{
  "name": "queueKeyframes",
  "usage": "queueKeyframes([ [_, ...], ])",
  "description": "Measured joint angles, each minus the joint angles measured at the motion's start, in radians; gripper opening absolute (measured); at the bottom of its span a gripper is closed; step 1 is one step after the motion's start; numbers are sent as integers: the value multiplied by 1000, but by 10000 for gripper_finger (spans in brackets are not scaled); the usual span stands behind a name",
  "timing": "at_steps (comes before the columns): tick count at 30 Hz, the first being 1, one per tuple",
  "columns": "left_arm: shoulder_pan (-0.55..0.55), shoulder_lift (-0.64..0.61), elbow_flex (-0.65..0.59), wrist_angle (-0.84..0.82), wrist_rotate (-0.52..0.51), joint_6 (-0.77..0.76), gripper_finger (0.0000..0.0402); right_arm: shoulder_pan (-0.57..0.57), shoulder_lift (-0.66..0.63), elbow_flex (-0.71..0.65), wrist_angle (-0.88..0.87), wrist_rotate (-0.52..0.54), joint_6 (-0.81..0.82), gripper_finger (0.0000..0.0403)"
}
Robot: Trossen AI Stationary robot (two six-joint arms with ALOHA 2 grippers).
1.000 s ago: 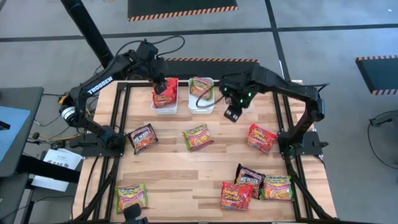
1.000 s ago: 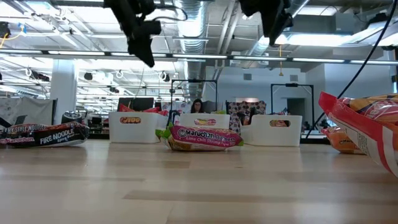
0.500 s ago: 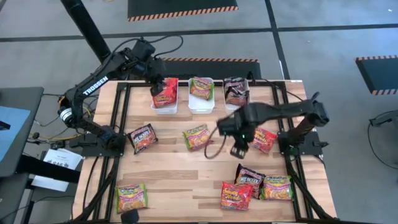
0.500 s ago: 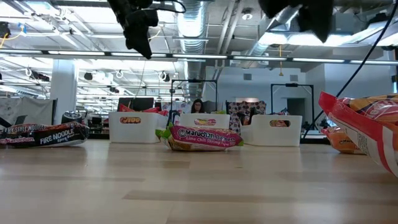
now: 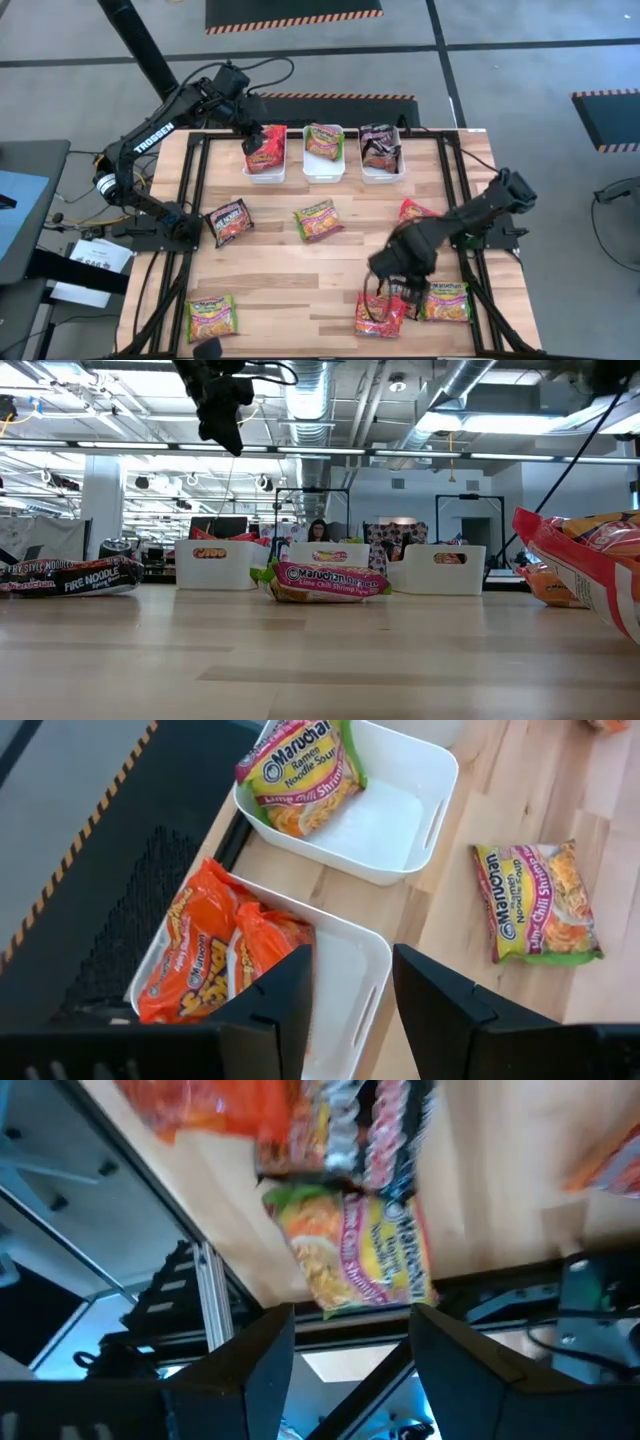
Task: Sort Maruchan noodles
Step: Put the bottom right green noodle pack into the middle white bin
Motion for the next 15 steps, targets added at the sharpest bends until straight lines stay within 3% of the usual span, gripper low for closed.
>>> queueKeyframes([
  [5, 0, 0, 0, -21, 57, -24, 126, 103, 0, -40, 16, -4, 75, 228],
  [15, -34, 0, 0, -55, 129, -115, 126, 280, 0, -218, 252, -27, 150, 228],
])
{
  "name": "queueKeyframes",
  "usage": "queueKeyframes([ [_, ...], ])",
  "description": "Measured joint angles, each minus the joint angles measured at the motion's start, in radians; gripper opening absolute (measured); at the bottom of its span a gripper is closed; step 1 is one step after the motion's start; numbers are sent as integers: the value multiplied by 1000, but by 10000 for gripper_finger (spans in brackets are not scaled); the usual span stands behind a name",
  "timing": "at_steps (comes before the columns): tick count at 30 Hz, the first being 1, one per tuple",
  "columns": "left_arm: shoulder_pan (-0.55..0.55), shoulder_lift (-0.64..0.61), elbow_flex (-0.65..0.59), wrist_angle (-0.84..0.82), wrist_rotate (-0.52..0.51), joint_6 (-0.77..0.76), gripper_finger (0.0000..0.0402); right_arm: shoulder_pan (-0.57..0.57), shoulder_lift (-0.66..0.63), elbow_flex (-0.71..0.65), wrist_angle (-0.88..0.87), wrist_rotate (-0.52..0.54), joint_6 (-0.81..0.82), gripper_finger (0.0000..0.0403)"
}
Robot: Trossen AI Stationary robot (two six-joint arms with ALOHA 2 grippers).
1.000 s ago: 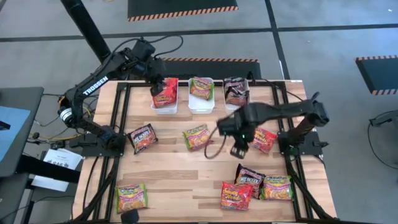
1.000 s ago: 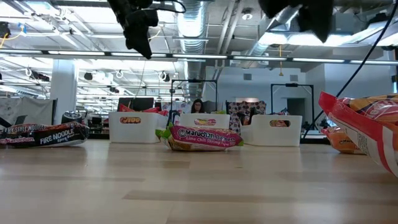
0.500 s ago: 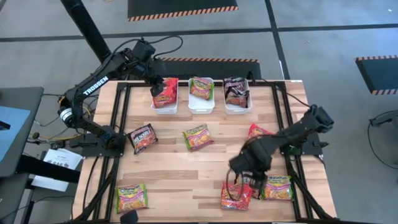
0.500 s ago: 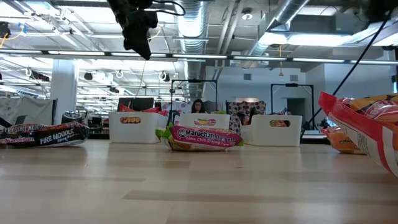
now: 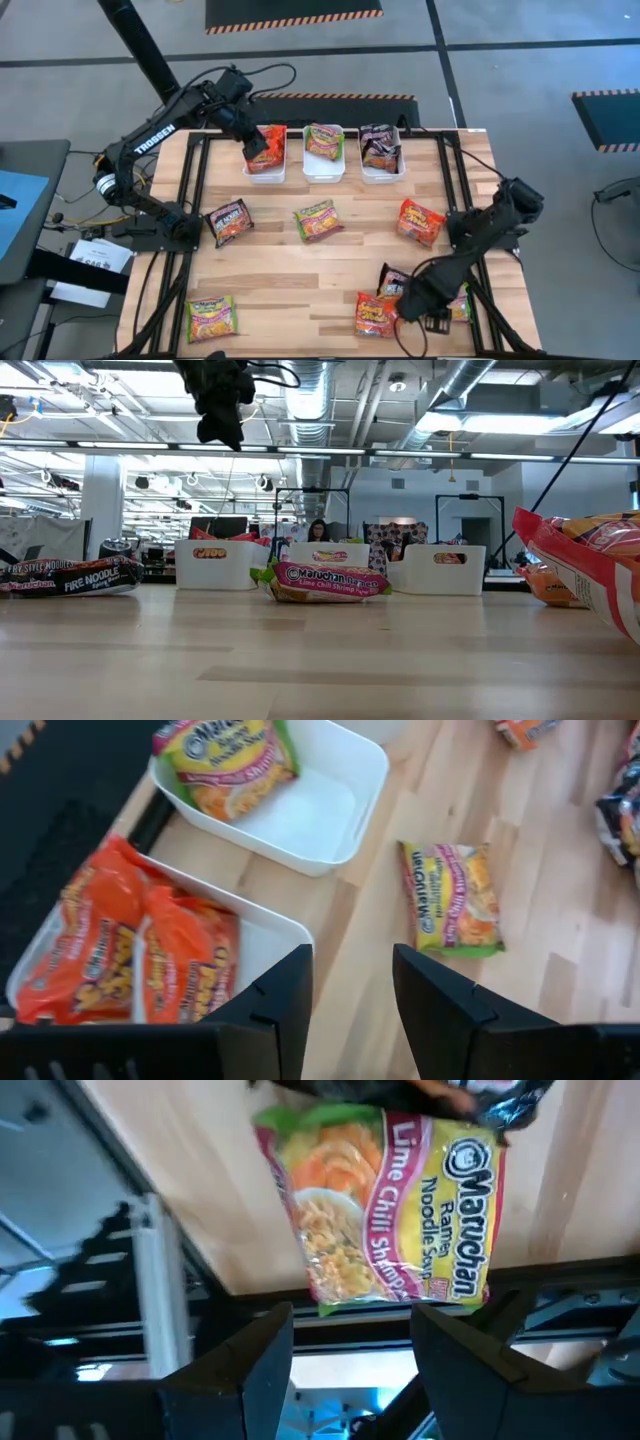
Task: Sort Maruchan noodles
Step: Put the bottom right green noodle pack into the middle white bin
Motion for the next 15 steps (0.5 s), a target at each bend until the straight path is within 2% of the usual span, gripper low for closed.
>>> queueKeyframes([
  [9, -73, 0, 0, -33, 0, -63, 125, 104, -53, -218, 305, -40, 137, 228],
  [15, -123, 0, 0, -31, -9, -76, 125, 150, -62, -296, 371, 3, 193, 228],
])
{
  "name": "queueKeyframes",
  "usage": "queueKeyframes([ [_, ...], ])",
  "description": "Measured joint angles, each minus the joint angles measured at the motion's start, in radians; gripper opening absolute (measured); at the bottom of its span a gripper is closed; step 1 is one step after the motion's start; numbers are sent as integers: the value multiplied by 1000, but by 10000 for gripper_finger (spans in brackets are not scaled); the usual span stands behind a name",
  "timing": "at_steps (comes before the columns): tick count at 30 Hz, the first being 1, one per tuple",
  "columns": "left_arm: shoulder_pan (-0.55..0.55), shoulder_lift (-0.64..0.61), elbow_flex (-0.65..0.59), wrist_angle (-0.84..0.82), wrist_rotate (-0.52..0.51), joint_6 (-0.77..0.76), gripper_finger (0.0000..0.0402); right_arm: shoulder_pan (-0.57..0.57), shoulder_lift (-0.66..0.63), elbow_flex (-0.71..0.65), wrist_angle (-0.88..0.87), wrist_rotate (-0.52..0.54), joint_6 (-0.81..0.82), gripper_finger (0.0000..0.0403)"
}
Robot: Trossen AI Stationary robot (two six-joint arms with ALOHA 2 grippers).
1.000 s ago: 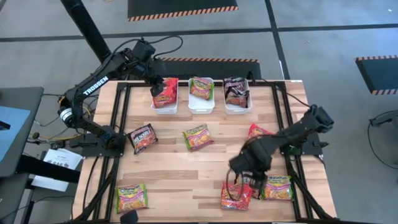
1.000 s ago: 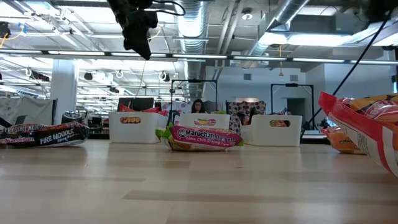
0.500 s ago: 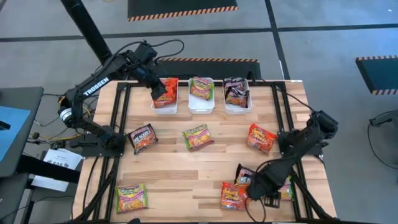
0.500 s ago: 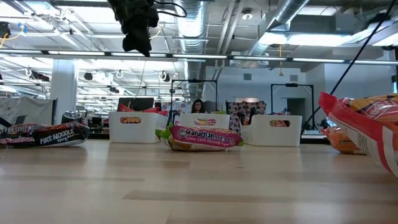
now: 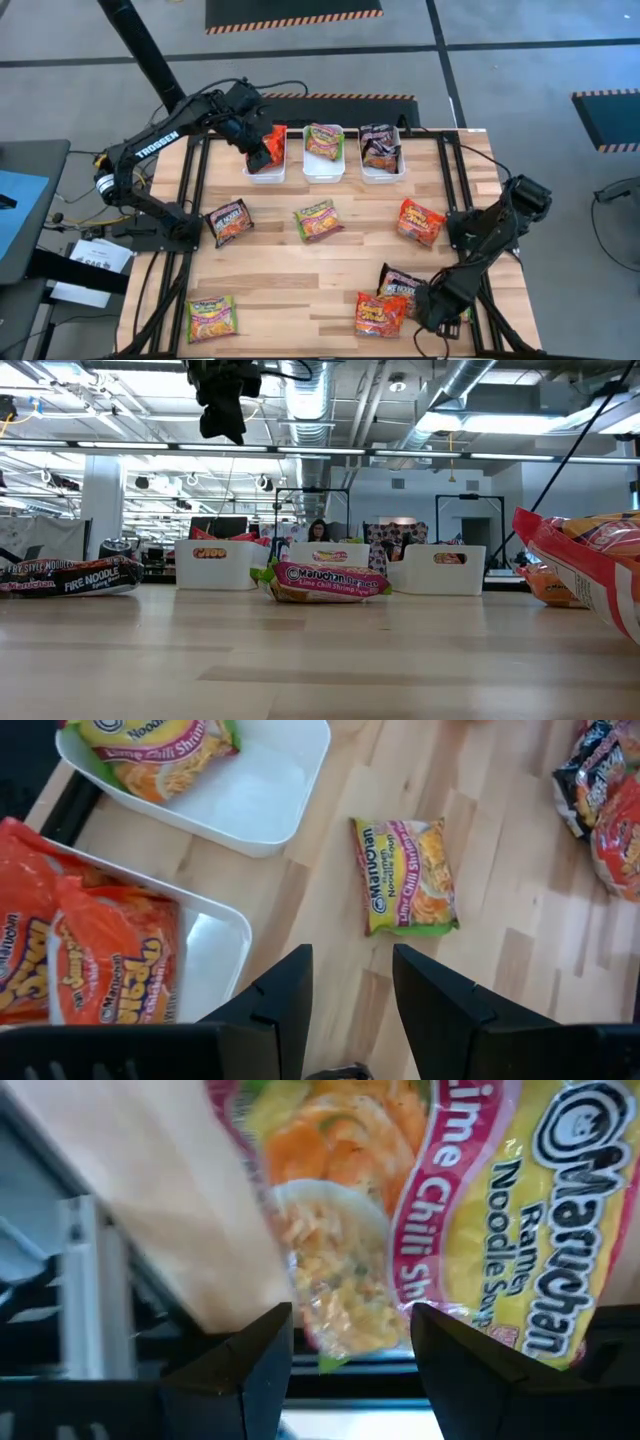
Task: Sort Maruchan noodles
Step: Put the bottom right green noodle pack into the middle white bin
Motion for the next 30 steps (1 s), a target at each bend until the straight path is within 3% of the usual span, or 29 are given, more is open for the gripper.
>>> queueKeyframes([
  [16, -47, 0, 0, 1, -60, -20, 125, -5, 0, -133, 115, 22, 101, 215],
  [19, -47, 0, 0, 1, -80, -20, 125, -16, 1, -134, 114, 24, 107, 175],
  [26, -47, 0, 0, 1, -104, -17, 125, -28, 3, -135, 139, 24, 140, 33],
  [30, -47, 0, 0, 1, -104, -7, 125, -36, 3, -136, 159, 11, 169, 12],
])
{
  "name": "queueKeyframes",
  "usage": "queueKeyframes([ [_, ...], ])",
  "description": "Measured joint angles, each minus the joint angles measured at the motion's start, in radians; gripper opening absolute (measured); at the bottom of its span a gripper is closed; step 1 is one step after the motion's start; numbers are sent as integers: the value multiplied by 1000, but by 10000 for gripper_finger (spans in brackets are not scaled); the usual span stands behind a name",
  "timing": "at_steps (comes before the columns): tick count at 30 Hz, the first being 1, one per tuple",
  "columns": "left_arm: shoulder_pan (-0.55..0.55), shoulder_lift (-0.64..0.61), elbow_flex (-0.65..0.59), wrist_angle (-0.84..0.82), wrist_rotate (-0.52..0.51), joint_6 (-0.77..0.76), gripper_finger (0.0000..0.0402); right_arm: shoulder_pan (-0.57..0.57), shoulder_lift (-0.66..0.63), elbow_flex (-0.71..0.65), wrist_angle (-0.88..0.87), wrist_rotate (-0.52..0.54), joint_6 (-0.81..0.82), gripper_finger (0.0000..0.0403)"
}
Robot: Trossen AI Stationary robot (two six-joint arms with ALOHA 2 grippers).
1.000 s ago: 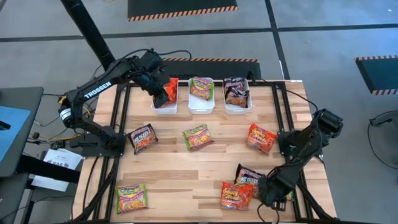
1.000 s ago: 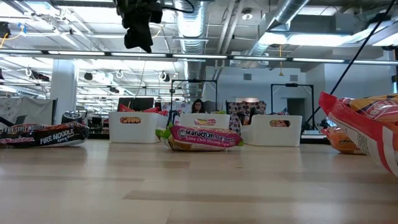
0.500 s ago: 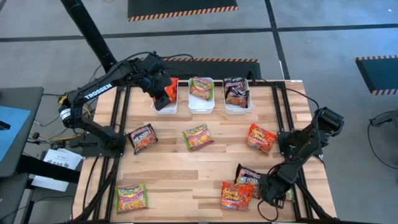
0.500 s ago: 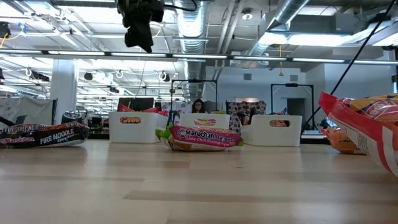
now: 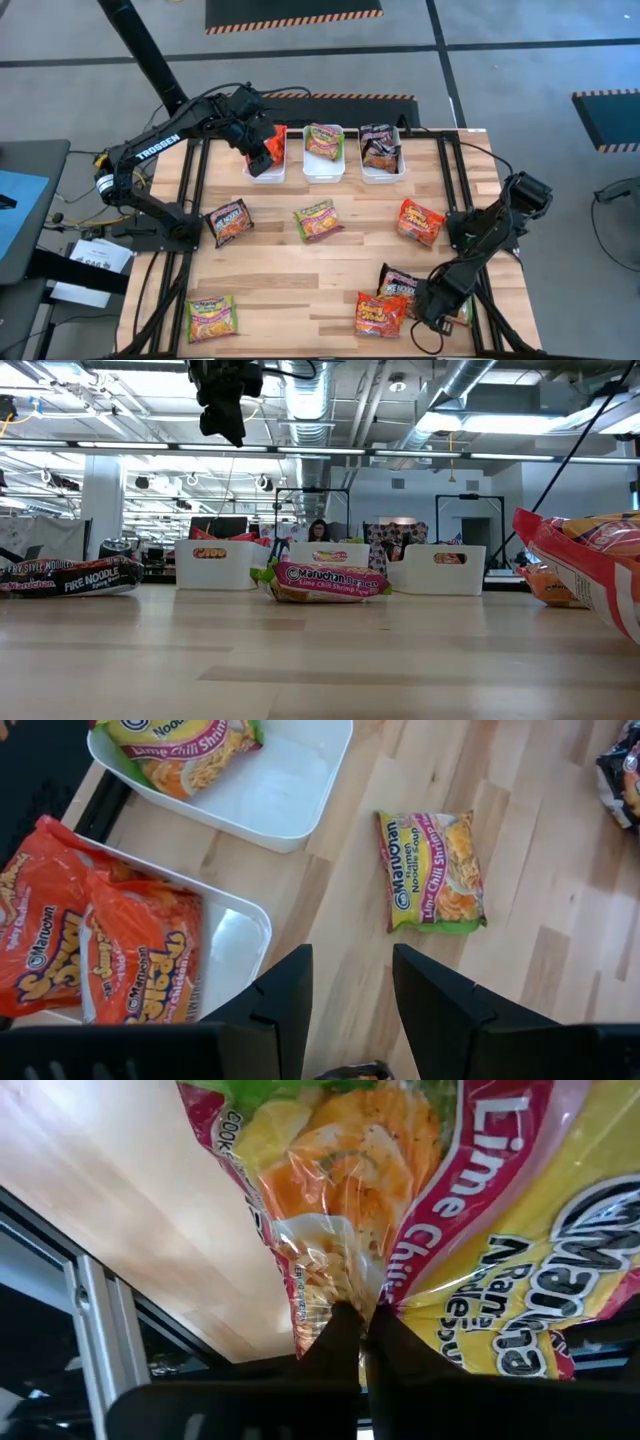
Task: Sort Maruchan noodles
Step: Put the bottom right green noodle pack into the middle white bin
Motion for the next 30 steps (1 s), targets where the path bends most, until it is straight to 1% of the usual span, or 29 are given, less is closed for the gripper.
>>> queueKeyframes([
  [3, 0, 0, 0, 0, 0, 8, 125, -1, 2, 16, -6, -8, 9, 8],
  [6, 0, 0, 0, 0, -2, 9, 125, 3, 5, 62, -45, 10, 9, 5],
  [11, 0, 0, 0, 0, -5, 14, 125, 12, 7, 166, -116, 99, 22, 4],
  [13, 0, 0, 0, 0, -5, 14, 125, 13, 6, 205, -144, 114, 47, 4],
  [16, 0, 0, 0, 0, -7, 13, 125, 18, 5, 259, -227, 124, 89, 4],
  [22, 0, 0, 0, 0, -7, 13, 125, 27, 3, 374, -428, 200, 137, 4],
  [25, 0, 0, 0, 0, -7, 13, 125, 9, 2, 433, -511, 253, 132, 4],
  [30, 0, 0, 0, 0, -7, 13, 125, -68, 2, 520, -624, 406, 58, 4],
])
